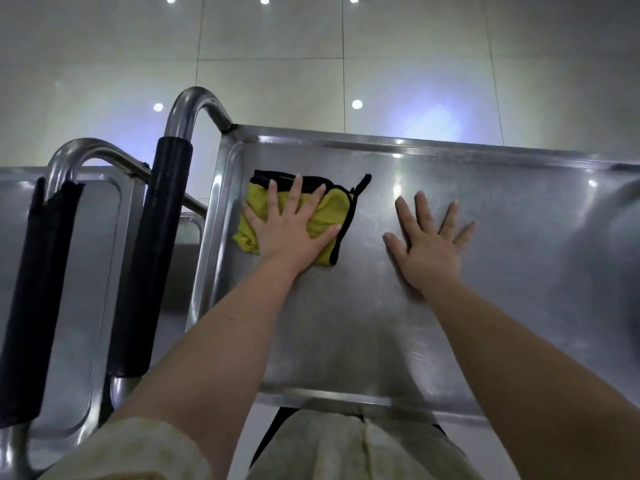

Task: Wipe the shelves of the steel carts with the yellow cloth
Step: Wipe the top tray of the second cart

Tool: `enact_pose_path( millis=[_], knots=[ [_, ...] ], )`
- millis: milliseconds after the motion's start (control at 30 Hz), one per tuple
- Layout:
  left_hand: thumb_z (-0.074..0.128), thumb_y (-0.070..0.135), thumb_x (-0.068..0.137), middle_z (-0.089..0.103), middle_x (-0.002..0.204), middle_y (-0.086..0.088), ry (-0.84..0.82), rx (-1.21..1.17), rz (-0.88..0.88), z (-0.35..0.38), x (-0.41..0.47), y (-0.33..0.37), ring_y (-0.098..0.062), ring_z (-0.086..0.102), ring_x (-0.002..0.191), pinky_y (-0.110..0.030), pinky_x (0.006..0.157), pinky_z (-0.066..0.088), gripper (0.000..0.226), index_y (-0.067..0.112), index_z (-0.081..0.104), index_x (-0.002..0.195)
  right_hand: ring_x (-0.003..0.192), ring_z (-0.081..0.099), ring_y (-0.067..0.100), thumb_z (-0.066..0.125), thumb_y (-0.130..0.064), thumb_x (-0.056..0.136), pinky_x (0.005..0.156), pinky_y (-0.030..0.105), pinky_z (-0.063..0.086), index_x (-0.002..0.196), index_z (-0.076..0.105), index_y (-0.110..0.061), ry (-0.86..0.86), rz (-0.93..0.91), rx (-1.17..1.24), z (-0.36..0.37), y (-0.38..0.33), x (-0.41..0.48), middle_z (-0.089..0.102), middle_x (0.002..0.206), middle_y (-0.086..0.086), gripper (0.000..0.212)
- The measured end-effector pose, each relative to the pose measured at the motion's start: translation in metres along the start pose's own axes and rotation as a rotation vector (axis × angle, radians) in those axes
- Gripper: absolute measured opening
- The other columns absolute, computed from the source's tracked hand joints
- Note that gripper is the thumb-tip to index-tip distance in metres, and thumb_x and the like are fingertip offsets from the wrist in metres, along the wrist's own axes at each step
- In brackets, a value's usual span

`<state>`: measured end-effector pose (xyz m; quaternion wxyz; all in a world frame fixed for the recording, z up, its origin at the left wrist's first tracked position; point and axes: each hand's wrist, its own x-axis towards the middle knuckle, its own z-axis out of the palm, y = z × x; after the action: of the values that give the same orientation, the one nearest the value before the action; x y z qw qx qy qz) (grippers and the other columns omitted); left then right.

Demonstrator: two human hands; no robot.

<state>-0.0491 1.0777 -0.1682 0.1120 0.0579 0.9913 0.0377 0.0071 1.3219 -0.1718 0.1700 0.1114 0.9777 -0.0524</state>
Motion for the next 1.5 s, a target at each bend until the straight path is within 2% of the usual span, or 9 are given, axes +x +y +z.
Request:
enact_pose_path(
  millis=[200, 333, 433, 600, 733, 867, 1067, 1367, 1500],
  knots=[
    [0.012, 0.092, 0.071, -0.005, 0.161, 0.017, -0.005, -0.079, -0.185, -0.016, 0.042, -0.024, -0.024, -0.010, 0.149, -0.075, 0.104, -0.005, 0.082, 0.058, -0.001, 0.145, 0.143, -0.025, 0.040, 0.001, -0.076, 0.088, 0.108, 0.070, -0.011, 0.144, -0.020, -0.054, 0.042, -0.022, -0.014, 0.009, 0.003, 0.000, -0.020, 0.160, -0.015, 0.064],
    [0.010, 0.090, 0.072, -0.007, 0.162, 0.013, -0.001, -0.124, -0.368, -0.023, 0.072, 0.001, -0.032, -0.012, 0.148, -0.078, 0.099, -0.006, 0.087, 0.050, 0.000, 0.149, 0.142, -0.028, 0.040, -0.001, -0.076, 0.088, 0.108, 0.070, -0.010, 0.144, -0.021, -0.053, 0.046, -0.026, -0.027, 0.011, 0.005, 0.000, -0.022, 0.159, -0.014, 0.064],
    [0.009, 0.088, 0.074, -0.011, 0.162, 0.009, -0.018, -0.110, -0.215, -0.020, 0.080, 0.055, -0.038, -0.014, 0.146, -0.079, 0.098, -0.008, 0.087, 0.048, -0.007, 0.149, 0.142, -0.026, 0.044, 0.001, -0.076, 0.088, 0.107, 0.071, -0.012, 0.146, -0.018, -0.052, 0.037, -0.034, -0.039, 0.011, 0.003, -0.001, -0.022, 0.159, -0.012, 0.065],
    [0.010, 0.083, 0.079, -0.009, 0.162, 0.009, -0.065, -0.016, 0.112, -0.013, 0.073, 0.147, -0.037, -0.014, 0.146, -0.077, 0.097, -0.014, 0.079, 0.050, -0.003, 0.149, 0.143, -0.022, 0.045, 0.003, -0.076, 0.088, 0.108, 0.070, -0.013, 0.152, 0.015, -0.033, 0.013, -0.008, -0.073, 0.011, 0.003, 0.001, -0.024, 0.159, -0.008, 0.078],
    [0.010, 0.087, 0.076, -0.010, 0.161, 0.015, -0.029, -0.019, 0.138, -0.012, 0.082, 0.100, -0.028, -0.012, 0.148, -0.076, 0.101, -0.004, 0.078, 0.057, -0.006, 0.145, 0.143, -0.023, 0.043, 0.000, -0.078, 0.087, 0.108, 0.070, -0.012, 0.151, -0.008, -0.043, 0.027, -0.006, -0.058, 0.011, 0.004, 0.001, -0.022, 0.161, -0.005, 0.073],
    [0.013, 0.090, 0.072, -0.010, 0.161, 0.017, -0.013, -0.069, -0.125, -0.022, 0.082, -0.003, -0.026, -0.011, 0.148, -0.075, 0.103, -0.004, 0.081, 0.059, -0.009, 0.143, 0.143, -0.025, 0.042, 0.000, -0.078, 0.086, 0.109, 0.069, -0.010, 0.145, -0.026, -0.047, 0.028, -0.005, -0.031, 0.009, 0.004, 0.000, -0.026, 0.158, -0.007, 0.071],
    [0.006, 0.092, 0.072, -0.008, 0.161, 0.014, -0.053, -0.010, -0.095, -0.017, 0.017, -0.036, -0.028, -0.009, 0.148, -0.075, 0.105, -0.006, 0.082, 0.056, -0.009, 0.145, 0.143, -0.024, 0.042, 0.000, -0.078, 0.086, 0.109, 0.069, -0.010, 0.144, -0.026, -0.049, 0.010, 0.004, -0.035, 0.004, 0.002, -0.003, -0.026, 0.159, -0.008, 0.070],
    [0.011, 0.088, 0.079, -0.014, 0.162, 0.008, -0.093, 0.055, -0.075, 0.032, -0.198, -0.045, -0.032, -0.013, 0.148, -0.076, 0.105, 0.003, 0.081, 0.050, -0.007, 0.149, 0.145, -0.019, 0.042, 0.006, -0.077, 0.087, 0.110, 0.070, -0.005, 0.147, -0.015, -0.050, -0.008, 0.012, -0.042, 0.000, 0.000, -0.005, -0.019, 0.161, -0.010, 0.070],
    [0.014, 0.087, 0.079, -0.004, 0.163, 0.005, -0.059, 0.081, 0.000, 0.029, -0.186, -0.020, -0.039, -0.006, 0.147, -0.079, 0.102, 0.001, 0.082, 0.049, 0.000, 0.150, 0.145, -0.018, 0.043, 0.005, -0.076, 0.087, 0.109, 0.071, -0.004, 0.149, -0.013, -0.047, 0.002, 0.008, -0.035, 0.002, 0.000, -0.005, -0.018, 0.162, -0.008, 0.070]
  ],
)
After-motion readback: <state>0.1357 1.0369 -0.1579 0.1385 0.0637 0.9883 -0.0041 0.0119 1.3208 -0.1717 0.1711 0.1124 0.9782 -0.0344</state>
